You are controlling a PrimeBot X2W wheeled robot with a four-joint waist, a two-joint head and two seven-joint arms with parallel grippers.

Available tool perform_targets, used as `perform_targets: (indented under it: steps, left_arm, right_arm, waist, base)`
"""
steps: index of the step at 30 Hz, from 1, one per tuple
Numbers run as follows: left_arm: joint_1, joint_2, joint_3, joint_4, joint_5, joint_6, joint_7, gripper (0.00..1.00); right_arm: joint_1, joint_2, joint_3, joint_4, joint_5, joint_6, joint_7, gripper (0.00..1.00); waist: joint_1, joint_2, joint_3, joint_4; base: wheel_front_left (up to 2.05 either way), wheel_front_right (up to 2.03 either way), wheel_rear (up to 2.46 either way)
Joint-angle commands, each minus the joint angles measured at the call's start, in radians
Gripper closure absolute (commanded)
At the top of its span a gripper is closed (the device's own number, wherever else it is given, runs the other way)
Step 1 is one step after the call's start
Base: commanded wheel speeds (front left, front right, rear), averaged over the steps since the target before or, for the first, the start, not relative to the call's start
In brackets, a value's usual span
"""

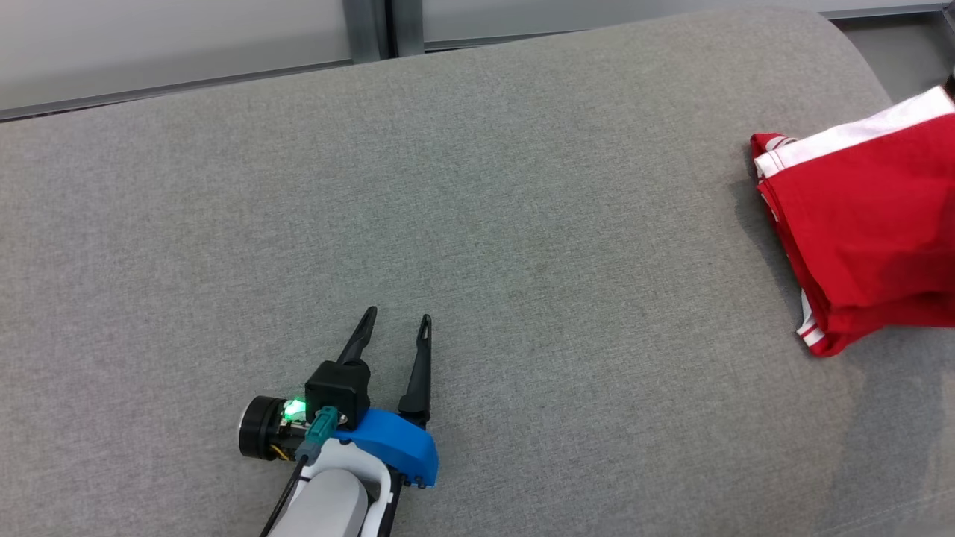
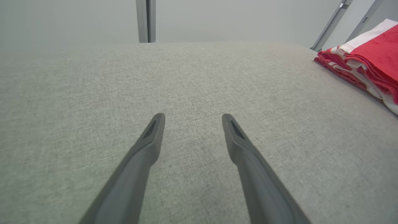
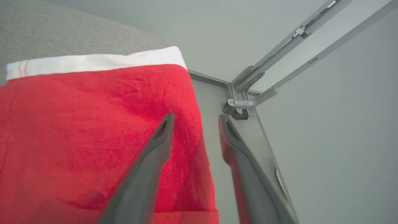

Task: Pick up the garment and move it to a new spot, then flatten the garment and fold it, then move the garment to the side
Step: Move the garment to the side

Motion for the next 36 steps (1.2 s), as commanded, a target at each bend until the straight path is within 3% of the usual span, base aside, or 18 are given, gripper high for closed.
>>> perform_targets:
  steps: [1, 4, 6, 12, 18, 24, 36]
  left_arm:
    - [-0.018, 0.0, 0.01, -0.004, 0.006, 0.006, -0.002, 0.0]
    - [-0.019, 0.0, 0.036, -0.013, 0.009, 0.016, -0.002, 0.0]
    - [-0.014, 0.0, 0.056, -0.021, 0.009, 0.025, -0.002, 0.0]
    - [0.014, -0.001, 0.142, -0.059, 0.016, 0.07, -0.002, 0.0]
    - [0.038, 0.0, 0.191, -0.091, 0.03, 0.098, -0.002, 0.0]
    - [0.075, 0.0, 0.231, -0.118, 0.035, 0.119, -0.002, 0.0]
    - [0.168, 0.0, 0.297, -0.109, 0.071, 0.095, -0.002, 0.0]
  right_arm:
    - [-0.013, -0.009, -0.019, 0.004, -0.005, 0.0, -0.005, 0.0]
    - [-0.022, 0.003, -0.134, 0.007, -0.025, 0.0, -0.016, 0.0]
    - [-0.014, 0.049, -0.212, -0.083, -0.039, 0.0, -0.018, 0.0]
    - [0.16, 0.267, -0.41, -0.432, -0.064, 0.0, -0.017, 0.0]
    - [0.379, 0.427, -0.466, -0.662, -0.08, 0.0, -0.017, 0.0]
    - [0.529, 0.501, -0.477, -0.727, -0.088, 0.0, -0.017, 0.0]
    - [0.68, 0.525, -0.437, -0.741, -0.068, 0.0, -0.017, 0.0]
  waist:
    - [-0.0001, 0.0, 0.006, 0.007]
    - [-0.0001, 0.0, 0.005, 0.014]
    - [-0.0001, 0.0, -0.001, 0.018]
    - [-0.0001, 0.0, -0.036, 0.047]
    - [-0.0001, 0.0, -0.073, 0.111]
    - [-0.0001, 0.0, -0.111, 0.168]
    - [-0.0001, 0.0, -0.216, 0.205]
  base:
    - [0.0, 0.0, 0.0]
    - [0.0, 0.0, 0.0]
    - [0.0, 0.0, 0.0]
    - [0.0, 0.0, 0.0]
    - [0.0, 0.0, 0.0]
    - [0.0, 0.0, 0.0]
    - [0.0, 0.0, 0.0]
